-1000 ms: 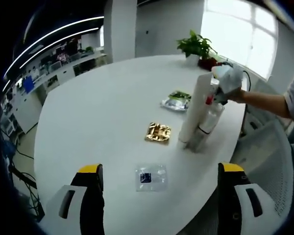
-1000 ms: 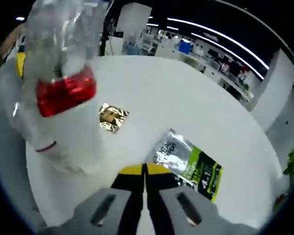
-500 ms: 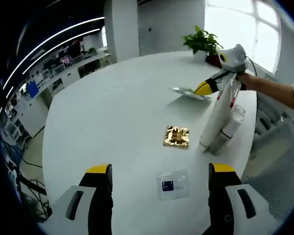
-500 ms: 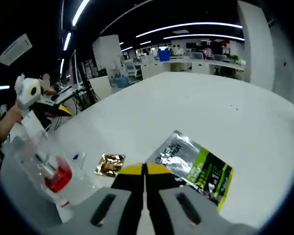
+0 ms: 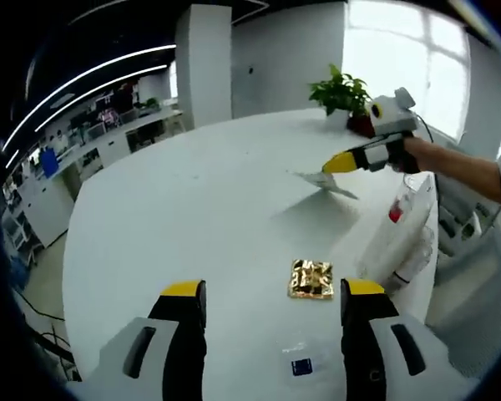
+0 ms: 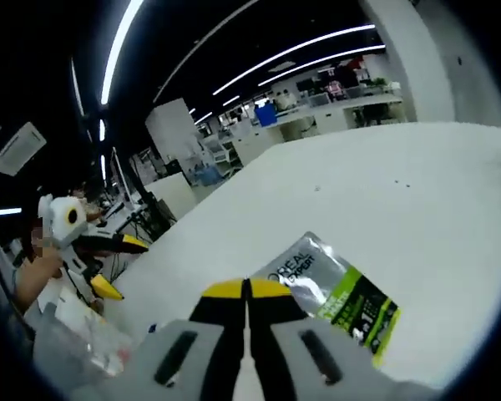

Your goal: Arrange the skincare products in the storage area until every visible bottle or jar stands upright without overlapping.

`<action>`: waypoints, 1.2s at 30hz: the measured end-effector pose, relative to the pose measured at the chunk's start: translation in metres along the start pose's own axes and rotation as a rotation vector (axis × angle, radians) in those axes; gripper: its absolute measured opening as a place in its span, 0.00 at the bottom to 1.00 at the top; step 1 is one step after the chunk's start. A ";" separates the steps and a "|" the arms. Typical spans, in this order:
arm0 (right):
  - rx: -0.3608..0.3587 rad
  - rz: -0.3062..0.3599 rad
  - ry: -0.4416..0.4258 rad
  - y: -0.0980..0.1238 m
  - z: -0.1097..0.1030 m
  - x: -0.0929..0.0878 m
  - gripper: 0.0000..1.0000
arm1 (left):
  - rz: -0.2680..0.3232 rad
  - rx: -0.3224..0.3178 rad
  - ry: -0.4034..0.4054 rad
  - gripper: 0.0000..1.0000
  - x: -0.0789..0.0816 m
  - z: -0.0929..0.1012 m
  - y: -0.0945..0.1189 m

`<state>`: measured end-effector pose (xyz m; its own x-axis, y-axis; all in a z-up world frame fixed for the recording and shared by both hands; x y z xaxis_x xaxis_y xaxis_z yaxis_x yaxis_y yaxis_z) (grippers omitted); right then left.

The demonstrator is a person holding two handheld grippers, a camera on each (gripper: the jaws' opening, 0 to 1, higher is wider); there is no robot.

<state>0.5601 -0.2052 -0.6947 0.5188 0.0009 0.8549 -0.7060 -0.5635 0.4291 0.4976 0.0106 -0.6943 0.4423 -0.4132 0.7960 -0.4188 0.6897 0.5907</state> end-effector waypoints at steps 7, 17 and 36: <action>0.018 0.044 -0.080 -0.011 -0.003 0.014 0.01 | 0.065 -0.069 0.014 0.59 0.021 -0.003 -0.023; 0.041 0.054 -0.118 -0.023 -0.014 0.021 0.01 | 0.075 -0.239 0.018 0.55 0.039 0.010 -0.072; 0.108 0.041 -0.109 -0.040 -0.036 0.029 0.01 | 0.108 -0.352 0.100 0.56 0.068 0.020 -0.132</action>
Point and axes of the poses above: the point that each gripper's makers call its tool centre point, and the gripper's own axes: y roughly backward along the fingers, z roughly to its right, x roughly out of its top, the point moved 4 cm from there along y, roughly backward along the fingers, and after that the axes turned 10 degrees about -x, right-handed, at the moved point
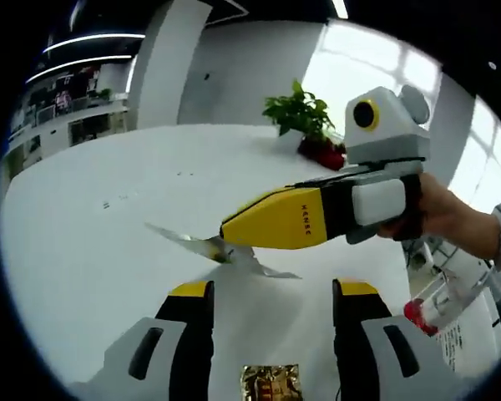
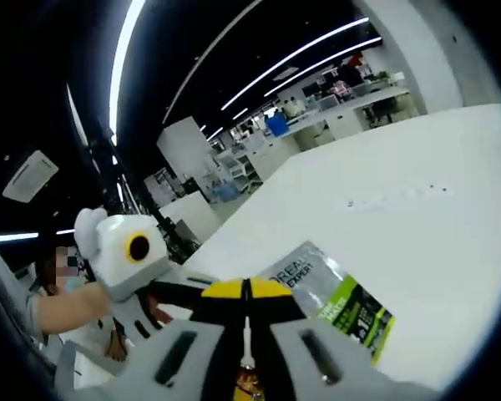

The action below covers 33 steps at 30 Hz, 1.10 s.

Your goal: Arrange the skincare products in the storage area until every visible bottle or jar stands upright without overlapping.

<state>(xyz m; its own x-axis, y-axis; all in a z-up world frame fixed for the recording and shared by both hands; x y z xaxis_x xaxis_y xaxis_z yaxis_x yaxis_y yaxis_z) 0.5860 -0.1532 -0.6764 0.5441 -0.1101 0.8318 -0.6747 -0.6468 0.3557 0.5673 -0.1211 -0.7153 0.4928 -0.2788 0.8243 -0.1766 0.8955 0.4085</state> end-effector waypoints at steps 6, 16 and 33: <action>0.021 0.011 -0.024 -0.002 -0.007 0.003 0.01 | 0.060 0.040 0.024 0.49 0.009 -0.005 -0.007; 0.047 0.058 -0.086 0.002 -0.013 0.017 0.01 | 0.054 0.133 -0.025 0.31 0.013 -0.012 -0.005; 0.059 0.116 -0.164 0.015 -0.015 0.024 0.01 | -0.028 0.307 -0.224 0.05 0.016 -0.013 0.012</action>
Point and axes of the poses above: the point that each gripper's makers call its tool centre point, and the gripper's own axes: y roughly backward along the fingers, z roughly to its right, x roughly out of its top, the point moved 4 cm from there along y, roughly backward along the fingers, and after that the axes turned 10 degrees about -x, right-handed, at the moved point
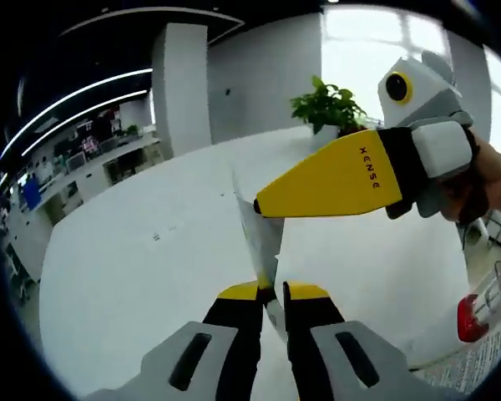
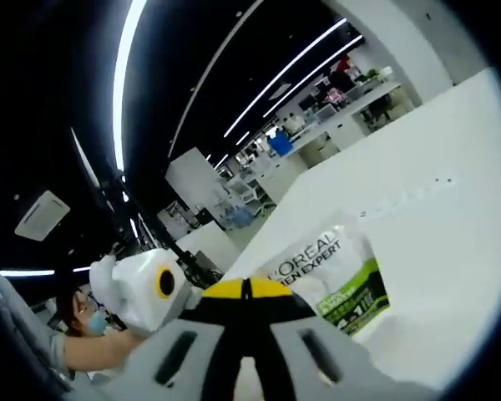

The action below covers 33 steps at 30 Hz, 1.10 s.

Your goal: Arrange the skincare products in the storage area until every visible bottle or jar stands upright without overlapping.

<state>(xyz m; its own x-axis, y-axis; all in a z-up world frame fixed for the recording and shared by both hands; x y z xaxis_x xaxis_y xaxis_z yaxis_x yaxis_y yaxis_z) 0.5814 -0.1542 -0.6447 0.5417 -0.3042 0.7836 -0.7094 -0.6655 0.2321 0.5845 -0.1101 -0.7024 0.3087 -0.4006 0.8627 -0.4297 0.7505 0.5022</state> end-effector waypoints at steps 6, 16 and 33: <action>-0.007 0.006 0.008 0.006 0.001 0.002 0.01 | -0.003 0.006 -0.011 0.02 0.000 -0.002 0.011; -0.009 -0.053 0.108 0.015 0.002 -0.010 0.05 | -0.015 -0.046 0.019 0.00 0.000 -0.001 0.025; -0.113 -0.139 0.235 0.029 0.037 -0.033 0.20 | 0.045 -0.123 0.053 0.00 0.013 0.006 0.063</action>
Point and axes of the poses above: the point that each gripper's makers call its tool centre point, and the gripper's own axes: y roughly backward along the fingers, z roughly to its right, x roughly out of its top, the point moved 4 cm from there along y, roughly backward along the fingers, and after that the axes turned 10 degrees about -x, right-handed, at the moved point
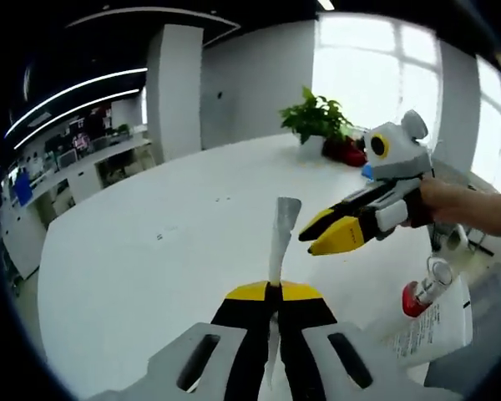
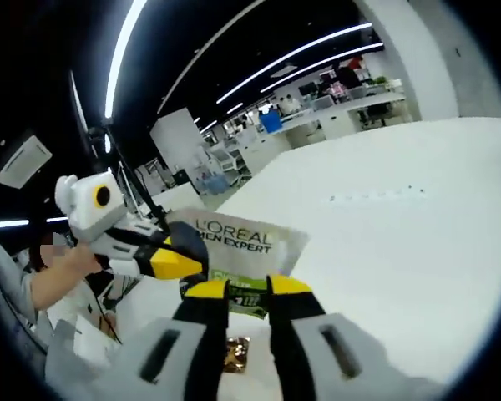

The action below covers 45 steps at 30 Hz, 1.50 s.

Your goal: Arrange the skincare products in the storage area until every visible bottle or jar stands upright without overlapping.

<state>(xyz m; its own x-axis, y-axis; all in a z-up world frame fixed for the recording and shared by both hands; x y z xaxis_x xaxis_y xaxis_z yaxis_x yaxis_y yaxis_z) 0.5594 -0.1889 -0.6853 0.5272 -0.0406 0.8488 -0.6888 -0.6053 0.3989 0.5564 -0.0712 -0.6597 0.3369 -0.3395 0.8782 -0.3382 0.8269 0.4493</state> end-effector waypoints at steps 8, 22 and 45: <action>0.041 -0.002 0.058 0.001 -0.005 -0.004 0.26 | 0.059 -0.066 0.002 0.00 0.021 0.012 0.018; 0.308 0.140 0.041 0.020 -0.040 0.030 0.25 | 0.244 -0.186 0.029 0.00 0.074 0.038 0.064; 0.458 0.135 0.024 0.049 -0.096 0.038 0.03 | 0.390 -0.170 0.142 0.00 0.082 0.031 0.106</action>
<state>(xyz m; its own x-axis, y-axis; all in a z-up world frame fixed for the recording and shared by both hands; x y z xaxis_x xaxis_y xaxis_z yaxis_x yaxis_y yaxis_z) 0.4978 -0.1438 -0.6001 0.4326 -0.1284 0.8924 -0.4579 -0.8840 0.0948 0.5208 -0.0250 -0.5352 0.3342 0.0678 0.9401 -0.3189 0.9467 0.0451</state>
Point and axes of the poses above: the point that each gripper's makers call its tool centre point, and the gripper's own axes: y roughly backward along the fingers, z roughly to its right, x roughly out of its top, the point moved 4 cm from there along y, roughly backward along the fingers, and after that the axes turned 10 degrees about -x, right-handed, at the moved point
